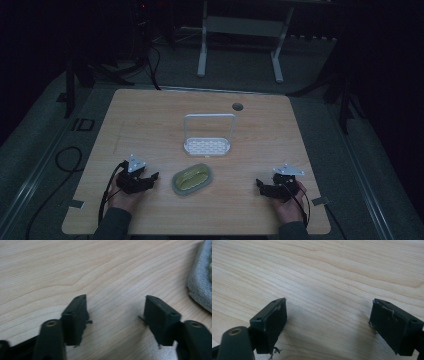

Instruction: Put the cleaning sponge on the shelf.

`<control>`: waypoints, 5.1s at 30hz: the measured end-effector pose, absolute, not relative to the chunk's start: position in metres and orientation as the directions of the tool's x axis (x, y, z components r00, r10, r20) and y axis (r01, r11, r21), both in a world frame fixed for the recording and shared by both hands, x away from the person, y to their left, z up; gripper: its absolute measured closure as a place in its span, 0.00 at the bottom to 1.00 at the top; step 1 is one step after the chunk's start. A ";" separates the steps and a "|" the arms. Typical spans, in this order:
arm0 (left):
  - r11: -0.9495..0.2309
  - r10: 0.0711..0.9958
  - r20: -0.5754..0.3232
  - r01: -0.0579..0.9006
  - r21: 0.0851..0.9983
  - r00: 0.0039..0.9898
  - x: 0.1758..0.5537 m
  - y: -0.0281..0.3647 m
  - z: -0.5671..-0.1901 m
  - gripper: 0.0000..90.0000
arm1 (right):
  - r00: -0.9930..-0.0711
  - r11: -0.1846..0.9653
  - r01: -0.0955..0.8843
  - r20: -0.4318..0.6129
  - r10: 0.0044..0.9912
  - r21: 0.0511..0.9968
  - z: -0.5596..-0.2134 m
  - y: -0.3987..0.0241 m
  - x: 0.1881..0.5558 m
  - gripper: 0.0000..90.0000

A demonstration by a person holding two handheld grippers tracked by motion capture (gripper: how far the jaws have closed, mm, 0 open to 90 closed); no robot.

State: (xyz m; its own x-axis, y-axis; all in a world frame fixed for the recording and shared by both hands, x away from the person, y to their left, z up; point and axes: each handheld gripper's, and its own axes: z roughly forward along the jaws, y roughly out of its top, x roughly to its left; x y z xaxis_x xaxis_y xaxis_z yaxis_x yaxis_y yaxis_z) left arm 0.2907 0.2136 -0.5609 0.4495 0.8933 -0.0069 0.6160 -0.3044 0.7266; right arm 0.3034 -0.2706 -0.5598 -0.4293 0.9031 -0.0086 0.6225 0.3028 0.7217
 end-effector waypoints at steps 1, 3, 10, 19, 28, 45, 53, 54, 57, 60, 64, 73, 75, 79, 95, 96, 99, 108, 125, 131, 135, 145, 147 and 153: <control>-0.303 0.894 -0.007 0.619 0.725 0.447 0.290 0.214 -0.560 0.45 | -0.429 0.302 0.623 -0.008 0.903 0.722 -0.560 -0.271 0.303 0.15; -0.302 0.895 -0.009 0.621 0.723 0.445 0.290 0.213 -0.560 0.47 | -0.429 0.303 0.623 -0.009 0.903 0.722 -0.560 -0.271 0.303 0.15; -0.307 0.869 -0.071 0.645 0.700 0.490 0.289 0.214 -0.554 0.60 | -0.422 0.297 0.625 -0.009 0.907 0.722 -0.560 -0.270 0.303 0.15; -0.323 0.830 -0.089 0.605 0.728 0.550 0.286 0.207 -0.520 0.75 | -0.416 0.295 0.627 -0.010 0.909 0.721 -0.560 -0.270 0.302 0.15; -0.380 0.782 -0.073 0.567 0.731 0.619 0.292 0.190 -0.490 1.00 | -0.412 0.290 0.628 -0.008 0.911 0.722 -0.560 -0.269 0.302 0.15; -0.473 0.709 -0.038 0.514 0.716 0.704 0.301 0.152 -0.465 0.84 | -0.410 0.289 0.628 -0.009 0.912 0.723 -0.560 -0.269 0.302 0.15; -0.513 0.671 -0.048 0.510 0.691 0.740 0.308 0.136 -0.464 0.78 | -0.409 0.288 0.628 -0.008 0.913 0.723 -0.560 -0.269 0.302 0.15; -0.517 0.668 -0.049 0.510 0.687 0.743 0.308 0.135 -0.464 0.78 | -0.409 0.288 0.628 -0.008 0.913 0.723 -0.560 -0.269 0.302 0.15; -0.530 0.660 -0.051 0.512 0.676 0.750 0.311 0.131 -0.465 0.79 | -0.409 0.288 0.629 -0.008 0.913 0.722 -0.560 -0.269 0.302 0.16; -0.551 0.648 -0.045 0.508 0.662 0.761 0.313 0.127 -0.465 0.78 | -0.408 0.287 0.629 -0.008 0.913 0.723 -0.560 -0.269 0.302 0.16; -0.565 0.639 -0.047 0.510 0.648 0.768 0.314 0.123 -0.464 0.77 | -0.407 0.286 0.629 -0.007 0.914 0.723 -0.560 -0.269 0.302 0.15; -0.590 0.629 -0.051 0.519 0.619 0.776 0.319 0.114 -0.464 0.75 | -0.406 0.286 0.629 -0.008 0.914 0.723 -0.560 -0.269 0.302 0.15; -0.597 0.627 -0.051 0.521 0.610 0.777 0.320 0.112 -0.464 0.74 | -0.405 0.285 0.630 -0.007 0.914 0.722 -0.560 -0.269 0.302 0.15; -0.611 0.620 -0.055 0.525 0.592 0.783 0.322 0.108 -0.465 0.73 | -0.406 0.286 0.629 -0.008 0.914 0.723 -0.560 -0.269 0.302 0.16; -0.647 0.610 -0.064 0.543 0.535 0.790 0.331 0.102 -0.463 0.73 | -0.405 0.286 0.628 -0.010 0.914 0.723 -0.560 -0.269 0.302 0.15; -0.650 0.609 -0.068 0.546 0.529 0.790 0.331 0.101 -0.463 0.72 | -0.405 0.287 0.627 -0.011 0.914 0.724 -0.560 -0.269 0.302 0.15; -0.658 0.605 -0.071 0.548 0.515 0.793 0.333 0.099 -0.463 0.72 | -0.407 0.288 0.626 -0.013 0.914 0.725 -0.560 -0.269 0.302 0.15; -0.671 0.607 -0.077 0.562 0.483 0.791 0.339 0.093 -0.462 0.70 | -0.406 0.288 0.627 -0.011 0.914 0.724 -0.560 -0.269 0.302 0.15; -0.707 0.594 -0.078 0.566 0.424 0.801 0.345 0.085 -0.464 0.70 | -0.405 0.287 0.627 -0.012 0.914 0.724 -0.560 -0.269 0.302 0.15; -0.724 0.583 -0.072 0.558 0.407 0.809 0.346 0.082 -0.462 0.71 | -0.405 0.287 0.628 -0.011 0.914 0.724 -0.560 -0.269 0.302 0.15; -0.728 0.583 -0.075 0.562 0.392 0.809 0.348 0.080 -0.462 0.70 | -0.404 0.286 0.628 -0.011 0.914 0.724 -0.560 -0.269 0.302 0.15; -0.752 0.572 -0.074 0.558 0.350 0.817 0.351 0.074 -0.465 0.69 | -0.404 0.286 0.628 -0.011 0.915 0.723 -0.560 -0.269 0.302 0.16; -0.756 0.569 -0.074 0.556 0.344 0.819 0.351 0.073 -0.465 0.69 | -0.405 0.288 0.627 -0.013 0.914 0.724 -0.560 -0.269 0.302 0.16; -0.768 0.562 -0.074 0.553 0.323 0.824 0.353 0.070 -0.465 0.69 | -0.404 0.287 0.627 -0.012 0.915 0.724 -0.560 -0.269 0.302 0.16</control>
State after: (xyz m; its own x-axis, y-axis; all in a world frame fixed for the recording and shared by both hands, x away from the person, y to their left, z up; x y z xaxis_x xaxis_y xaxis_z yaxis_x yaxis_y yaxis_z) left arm 0.3526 0.0700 -0.4646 0.8239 0.5620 -0.0735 0.5528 -0.7682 0.3231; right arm 0.3016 -0.2688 -0.5600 -0.4044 0.9145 -0.0120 0.6270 0.2867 0.7243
